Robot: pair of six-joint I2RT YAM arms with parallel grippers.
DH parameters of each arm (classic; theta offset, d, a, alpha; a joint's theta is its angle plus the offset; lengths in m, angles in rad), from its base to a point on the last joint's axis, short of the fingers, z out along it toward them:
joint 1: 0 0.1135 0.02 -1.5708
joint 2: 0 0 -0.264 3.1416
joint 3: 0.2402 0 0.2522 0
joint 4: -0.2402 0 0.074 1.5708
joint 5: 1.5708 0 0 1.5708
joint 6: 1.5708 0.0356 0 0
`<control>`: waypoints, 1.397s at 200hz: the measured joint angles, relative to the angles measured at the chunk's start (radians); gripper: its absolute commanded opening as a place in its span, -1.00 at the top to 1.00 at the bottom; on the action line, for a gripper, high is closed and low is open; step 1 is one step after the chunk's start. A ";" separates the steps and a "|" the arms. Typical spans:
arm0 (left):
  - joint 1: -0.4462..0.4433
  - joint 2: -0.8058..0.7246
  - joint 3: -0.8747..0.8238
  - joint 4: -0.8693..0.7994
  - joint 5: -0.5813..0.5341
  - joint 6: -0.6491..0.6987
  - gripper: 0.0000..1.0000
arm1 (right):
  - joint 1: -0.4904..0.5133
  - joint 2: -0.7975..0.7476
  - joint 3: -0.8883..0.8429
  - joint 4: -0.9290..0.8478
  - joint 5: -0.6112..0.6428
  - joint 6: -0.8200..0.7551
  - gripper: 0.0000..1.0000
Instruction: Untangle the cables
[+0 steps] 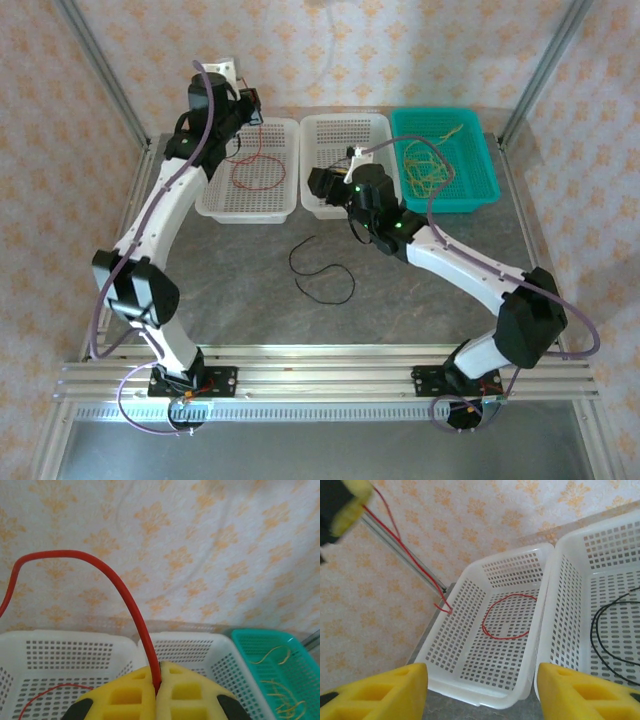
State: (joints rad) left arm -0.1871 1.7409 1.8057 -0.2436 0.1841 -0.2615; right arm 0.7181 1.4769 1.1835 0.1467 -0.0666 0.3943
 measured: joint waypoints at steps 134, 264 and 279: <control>0.006 0.338 0.118 -0.126 0.021 0.079 1.00 | -0.013 0.002 0.002 -0.055 -0.019 0.056 -0.18; 0.007 0.470 0.104 -0.186 0.016 0.043 0.13 | -0.021 -0.022 -0.097 -0.098 -0.021 0.084 -0.20; 0.007 0.453 0.078 -0.182 0.025 0.034 0.06 | -0.021 -0.043 -0.117 -0.114 -0.006 0.072 -0.20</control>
State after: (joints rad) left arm -0.1802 2.1941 1.8839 -0.4252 0.2092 -0.2272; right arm 0.6968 1.4334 1.0664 0.0326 -0.0731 0.4664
